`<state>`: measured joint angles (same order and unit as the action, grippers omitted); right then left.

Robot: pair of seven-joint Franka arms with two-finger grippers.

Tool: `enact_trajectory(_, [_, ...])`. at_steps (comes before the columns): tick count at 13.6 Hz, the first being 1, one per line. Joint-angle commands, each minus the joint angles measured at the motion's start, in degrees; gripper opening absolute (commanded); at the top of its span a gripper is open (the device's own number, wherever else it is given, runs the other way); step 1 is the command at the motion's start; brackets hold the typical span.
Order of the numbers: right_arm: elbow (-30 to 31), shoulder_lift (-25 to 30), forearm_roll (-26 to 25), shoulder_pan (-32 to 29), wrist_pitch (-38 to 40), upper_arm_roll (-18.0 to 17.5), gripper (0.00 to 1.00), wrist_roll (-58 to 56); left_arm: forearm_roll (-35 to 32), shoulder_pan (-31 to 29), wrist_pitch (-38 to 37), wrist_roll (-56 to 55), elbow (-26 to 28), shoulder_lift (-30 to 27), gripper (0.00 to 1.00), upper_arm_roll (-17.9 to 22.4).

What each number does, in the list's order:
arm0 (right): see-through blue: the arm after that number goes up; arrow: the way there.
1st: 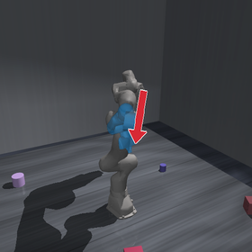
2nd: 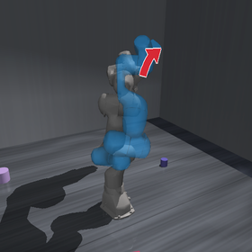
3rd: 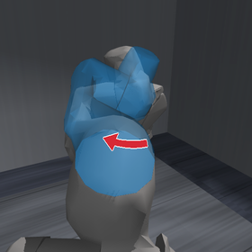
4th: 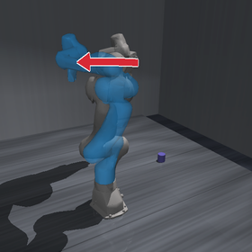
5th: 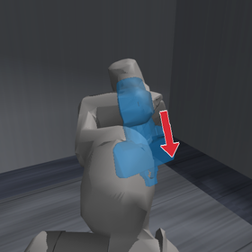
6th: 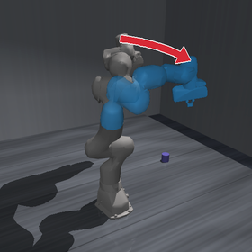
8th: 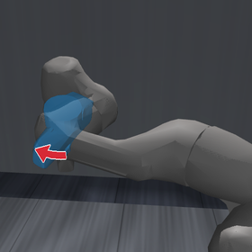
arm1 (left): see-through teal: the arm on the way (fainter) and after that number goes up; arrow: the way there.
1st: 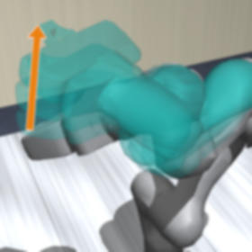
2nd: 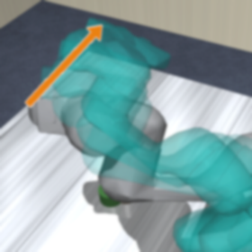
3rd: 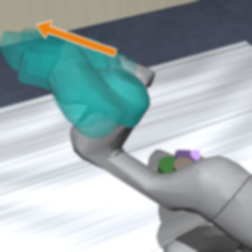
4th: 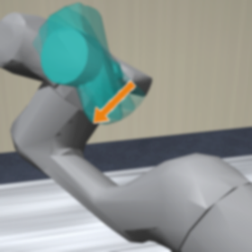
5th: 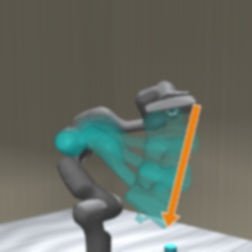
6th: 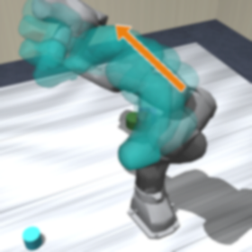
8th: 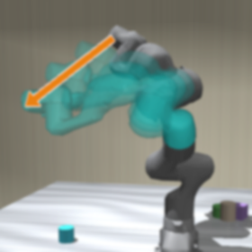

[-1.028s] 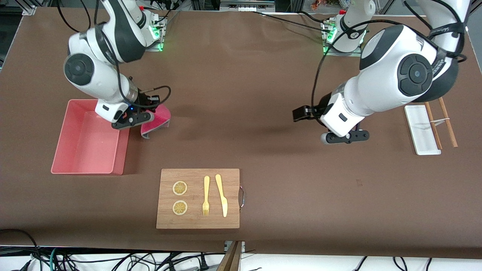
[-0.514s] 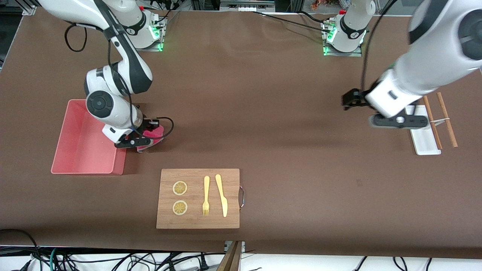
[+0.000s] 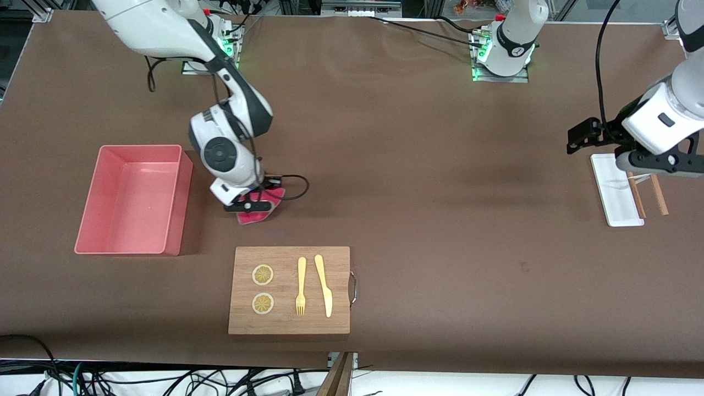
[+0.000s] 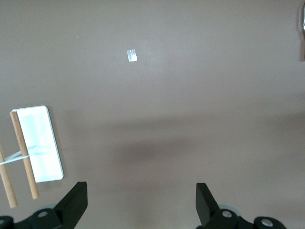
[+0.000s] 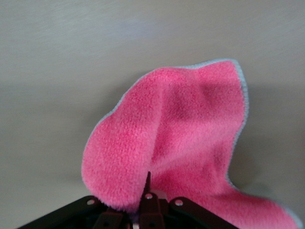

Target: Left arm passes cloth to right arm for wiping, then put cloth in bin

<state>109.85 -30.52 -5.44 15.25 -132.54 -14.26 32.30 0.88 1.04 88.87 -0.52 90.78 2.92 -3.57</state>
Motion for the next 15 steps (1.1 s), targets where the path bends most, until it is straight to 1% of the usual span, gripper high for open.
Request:
enact_trajectory(1, [-5.85,-3.75,-1.06,4.85,0.27,0.20,0.00,8.71,0.61,1.51,2.27,1.05,5.21,-4.16,1.00,0.94])
enact_trajectory(5, [-16.04,-9.99,-0.54,13.30,0.70,0.20,0.00,21.46,-1.23,1.60,2.71,0.87,3.62,-2.49,1.00,0.15])
enact_trajectory(9, [-25.36,-15.09,-0.36,19.19,0.79,-0.15,0.00,33.94,-1.14,1.60,2.89,0.87,2.39,-1.17,1.00,0.06])
enact_trajectory(11, [-26.96,-15.02,-0.10,20.69,1.05,-0.50,0.00,37.65,-0.88,1.86,2.89,0.87,2.39,-1.08,1.00,0.06])
enact_trajectory(12, [-28.10,-14.49,1.56,20.52,2.36,-1.72,0.00,38.09,-0.88,2.04,2.89,0.87,2.39,-1.08,1.00,-0.03])
enact_trajectory(13, [-30.20,-13.53,3.49,20.00,5.86,-2.52,0.00,38.01,-0.79,2.04,2.89,0.87,2.39,-0.99,1.00,-0.03])
enact_trajectory(14, [-32.91,-12.73,5.16,18.95,9.81,-2.61,0.00,37.75,-0.62,2.04,2.89,0.87,2.39,-0.99,1.00,-0.03])
enact_trajectory(15, [-34.51,-12.29,7.09,17.98,12.11,-2.61,0.00,37.31,-0.62,2.04,2.89,0.87,2.39,-0.81,1.00,-0.03])
